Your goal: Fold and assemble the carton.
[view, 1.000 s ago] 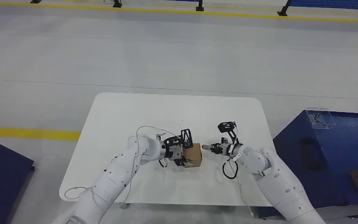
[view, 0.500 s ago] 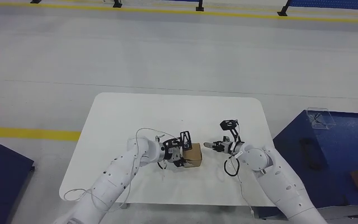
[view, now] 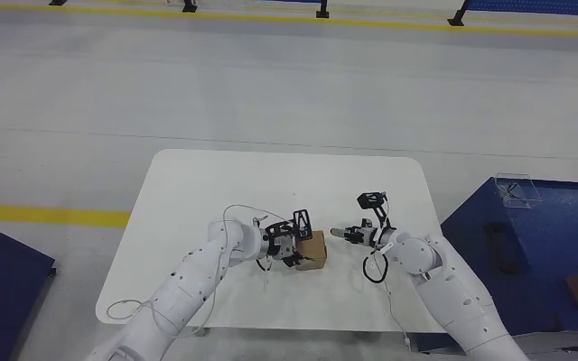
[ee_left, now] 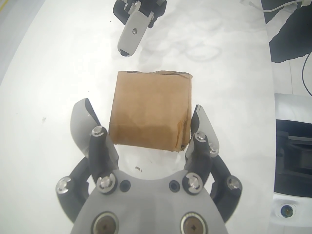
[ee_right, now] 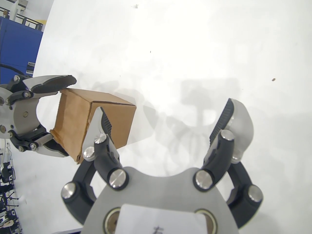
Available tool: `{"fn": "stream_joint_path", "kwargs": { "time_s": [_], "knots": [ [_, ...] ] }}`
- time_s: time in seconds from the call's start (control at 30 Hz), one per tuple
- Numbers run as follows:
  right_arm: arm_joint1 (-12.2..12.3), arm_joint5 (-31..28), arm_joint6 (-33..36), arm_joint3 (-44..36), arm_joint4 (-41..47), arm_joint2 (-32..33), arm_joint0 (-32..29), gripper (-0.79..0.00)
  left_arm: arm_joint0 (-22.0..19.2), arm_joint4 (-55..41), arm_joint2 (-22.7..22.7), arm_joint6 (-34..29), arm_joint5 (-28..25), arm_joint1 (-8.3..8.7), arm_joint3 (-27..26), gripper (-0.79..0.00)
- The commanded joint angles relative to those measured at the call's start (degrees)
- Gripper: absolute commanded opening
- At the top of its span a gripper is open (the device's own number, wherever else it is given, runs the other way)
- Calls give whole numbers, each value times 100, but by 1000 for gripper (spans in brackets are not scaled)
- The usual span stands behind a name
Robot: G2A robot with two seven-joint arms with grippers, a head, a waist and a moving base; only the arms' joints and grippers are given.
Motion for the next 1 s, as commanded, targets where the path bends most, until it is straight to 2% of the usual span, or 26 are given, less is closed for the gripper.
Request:
{"fn": "stream_joint_path", "kwargs": {
  "time_s": [0.0,0.03,0.1,0.2,0.23,0.4,0.5,0.6,0.7,0.8,0.9,0.97],
  "knots": [
    [0,0,0,0,0,0,0,0,0,11,-3,12,19,2,5,-428],
    [0,0,0,0,0,0,0,0,-2,11,-4,17,13,3,9,-477],
    [0,0,0,0,0,0,0,0,-13,36,-1,-11,0,7,26,-514],
    [0,0,0,0,0,0,0,0,-22,87,24,-66,-25,8,18,-653],
    [0,0,0,0,0,0,0,0,-22,87,24,-66,-25,8,18,-785],
    [0,3,-17,-3,2,4,-10,0,-22,87,24,-66,-25,8,18,-785],
    [24,-38,-313,-63,288,277,-96,0,64,-28,-18,-58,120,8,-102,-785],
    [82,-198,-391,-112,712,685,-183,0,173,-753,-210,-14,-215,21,-258,-785],
    [150,-272,-464,-170,953,1091,-278,0,203,-1733,-438,-222,-450,23,-170,-785],
    [204,-262,-347,-192,1295,1446,-341,0,226,-3006,-518,-807,-511,-23,56,-785],
    [248,-252,-97,-194,1508,1674,-364,0,107,-4569,-433,-1898,-357,-112,382,-785],
    [266,-271,-30,-201,1565,1761,-396,0,-52,-5637,-322,-2852,-103,-179,587,-785]
  ]
}}
